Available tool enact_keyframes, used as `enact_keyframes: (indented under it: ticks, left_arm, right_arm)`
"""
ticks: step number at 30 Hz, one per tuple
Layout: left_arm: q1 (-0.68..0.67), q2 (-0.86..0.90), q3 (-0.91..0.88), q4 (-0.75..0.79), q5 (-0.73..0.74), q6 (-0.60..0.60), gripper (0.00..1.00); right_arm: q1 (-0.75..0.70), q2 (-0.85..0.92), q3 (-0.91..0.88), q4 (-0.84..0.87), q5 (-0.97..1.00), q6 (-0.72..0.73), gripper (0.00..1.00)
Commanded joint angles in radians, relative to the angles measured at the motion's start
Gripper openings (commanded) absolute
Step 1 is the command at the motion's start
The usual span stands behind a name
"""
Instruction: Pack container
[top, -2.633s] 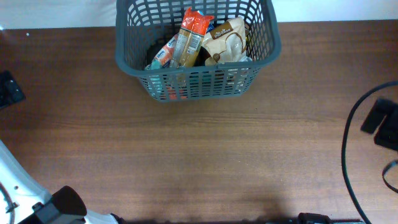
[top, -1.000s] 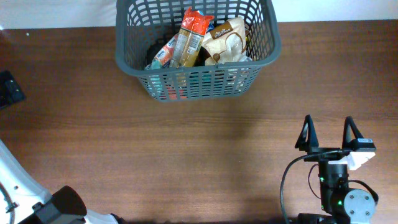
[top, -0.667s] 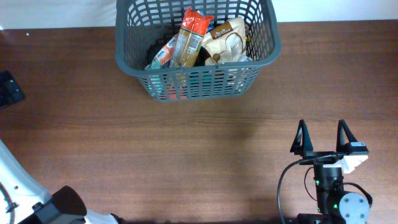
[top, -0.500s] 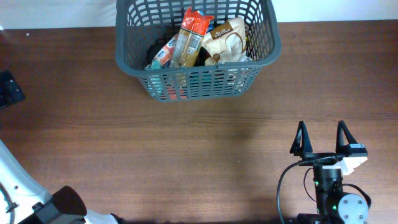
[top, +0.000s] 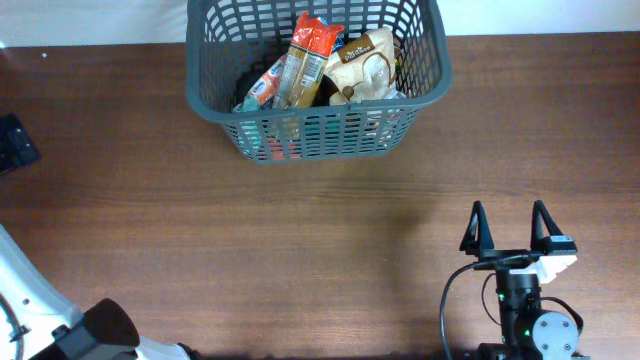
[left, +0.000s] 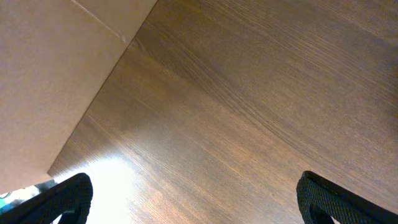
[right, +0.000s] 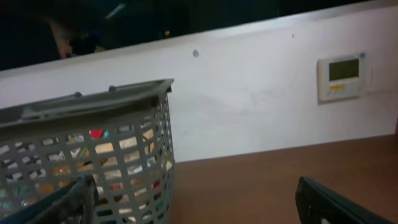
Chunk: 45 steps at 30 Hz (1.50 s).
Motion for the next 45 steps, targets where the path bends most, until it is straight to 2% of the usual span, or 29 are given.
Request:
enact_keyframes:
  ticks: [1, 9, 13, 22, 28, 33, 45]
  left_arm:
    - [0.004, -0.009, -0.004, 0.002, 0.01, -0.006, 0.99]
    - [0.004, -0.009, -0.004, 0.002, 0.01, -0.006, 0.99]
    - [0.004, -0.009, -0.004, 0.002, 0.01, -0.006, 0.99]
    - [0.004, -0.009, -0.004, 0.002, 0.01, -0.006, 0.99]
    - [0.004, -0.009, -0.004, 0.002, 0.01, -0.006, 0.99]
    - [0.004, -0.009, -0.004, 0.002, 0.01, -0.006, 0.99]
    - [0.004, -0.009, -0.004, 0.002, 0.01, -0.006, 0.99]
  right_arm:
    - [0.011, -0.011, -0.013, 0.004, -0.012, 0.011, 0.99]
    - [0.011, -0.011, -0.055, -0.019, -0.012, 0.011, 0.99]
    - [0.011, -0.011, -0.055, -0.053, -0.013, -0.037, 0.99]
    - [0.011, -0.011, -0.055, -0.195, -0.013, -0.089, 0.99]
    - [0.011, -0.011, -0.055, -0.22, -0.021, -0.241, 0.99]
    - [0.011, -0.011, -0.055, -0.221, -0.021, -0.309, 0.99]
    - [0.011, -0.011, -0.055, -0.22, -0.023, -0.278, 0.99]
